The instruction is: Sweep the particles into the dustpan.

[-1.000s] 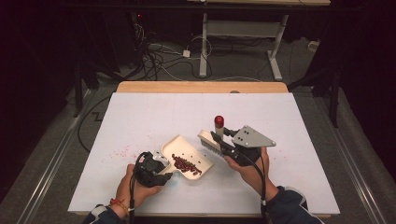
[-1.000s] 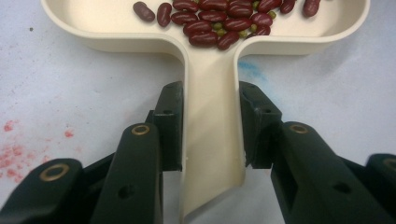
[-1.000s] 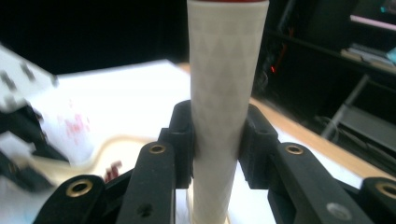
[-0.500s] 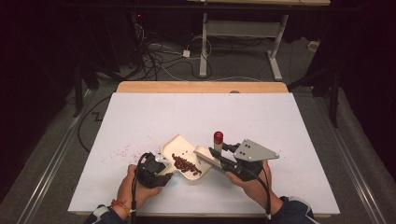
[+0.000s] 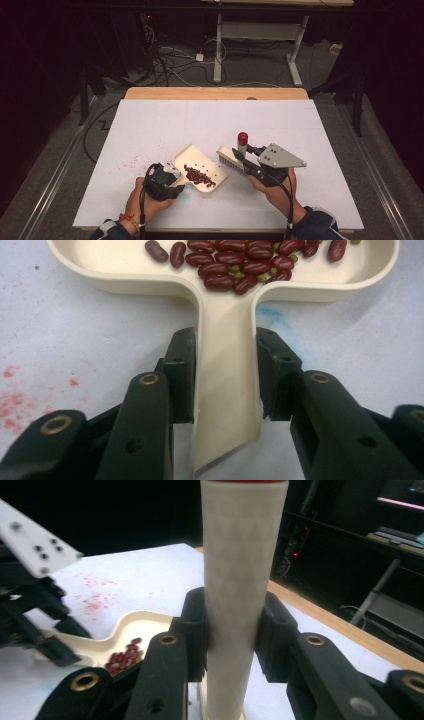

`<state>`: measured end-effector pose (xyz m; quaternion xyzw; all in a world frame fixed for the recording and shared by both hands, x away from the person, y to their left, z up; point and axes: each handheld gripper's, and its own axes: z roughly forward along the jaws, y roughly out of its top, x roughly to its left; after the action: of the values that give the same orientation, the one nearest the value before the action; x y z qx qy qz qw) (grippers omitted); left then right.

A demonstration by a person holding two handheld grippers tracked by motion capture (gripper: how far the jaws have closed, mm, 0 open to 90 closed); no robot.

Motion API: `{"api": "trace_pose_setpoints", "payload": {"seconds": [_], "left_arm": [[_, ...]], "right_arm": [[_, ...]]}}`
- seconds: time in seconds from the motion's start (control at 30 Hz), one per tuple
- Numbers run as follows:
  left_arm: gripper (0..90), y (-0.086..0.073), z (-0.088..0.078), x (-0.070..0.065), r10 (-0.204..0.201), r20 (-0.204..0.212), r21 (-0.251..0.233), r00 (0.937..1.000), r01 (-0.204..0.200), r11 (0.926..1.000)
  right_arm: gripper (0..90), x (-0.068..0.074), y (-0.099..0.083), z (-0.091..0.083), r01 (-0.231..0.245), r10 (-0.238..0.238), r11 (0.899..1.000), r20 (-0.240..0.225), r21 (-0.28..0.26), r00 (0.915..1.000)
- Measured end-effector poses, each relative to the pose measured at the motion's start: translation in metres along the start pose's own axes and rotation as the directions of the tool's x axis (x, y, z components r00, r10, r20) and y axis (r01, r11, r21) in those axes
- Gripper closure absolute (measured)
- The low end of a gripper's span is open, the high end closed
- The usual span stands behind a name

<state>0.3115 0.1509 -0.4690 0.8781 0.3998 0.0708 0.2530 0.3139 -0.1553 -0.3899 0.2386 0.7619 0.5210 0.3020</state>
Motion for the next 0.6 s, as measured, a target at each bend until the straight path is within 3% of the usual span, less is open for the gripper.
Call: {"api": "trace_pose_setpoints", "payload": {"seconds": [0.07, 0.1, 0.27, 0.6], "left_arm": [[63.1, 0.0, 0.001, -0.001, -0.005, 0.0, -0.002, 1.0, 0.005, 1.0], [63.2, 0.0, 0.0, -0.001, -0.002, -0.005, -0.001, 1.0, 0.002, 1.0], [63.4, 0.001, -0.008, -0.003, 0.018, -0.027, 0.006, 0.9995, -0.018, 0.9998], [63.6, -0.003, -0.012, -0.005, 0.041, -0.056, 0.04, 0.9976, -0.039, 0.9984]], "right_arm": [[70.1, -0.002, -0.002, 0.003, 0.008, -0.008, 1.0, 0.016, 0.004, 0.9998], [70.1, -0.001, -0.004, 0.008, 0.0, 0.0, 1.0, 0.008, 0.029, 1.0], [70.1, 0.005, -0.003, 0.009, 0.017, -0.017, 0.999, -0.001, 0.047, 0.9999], [70.1, 0.009, -0.001, 0.007, 0.001, 0.001, 0.998, -0.022, 0.061, 0.9998]]}}
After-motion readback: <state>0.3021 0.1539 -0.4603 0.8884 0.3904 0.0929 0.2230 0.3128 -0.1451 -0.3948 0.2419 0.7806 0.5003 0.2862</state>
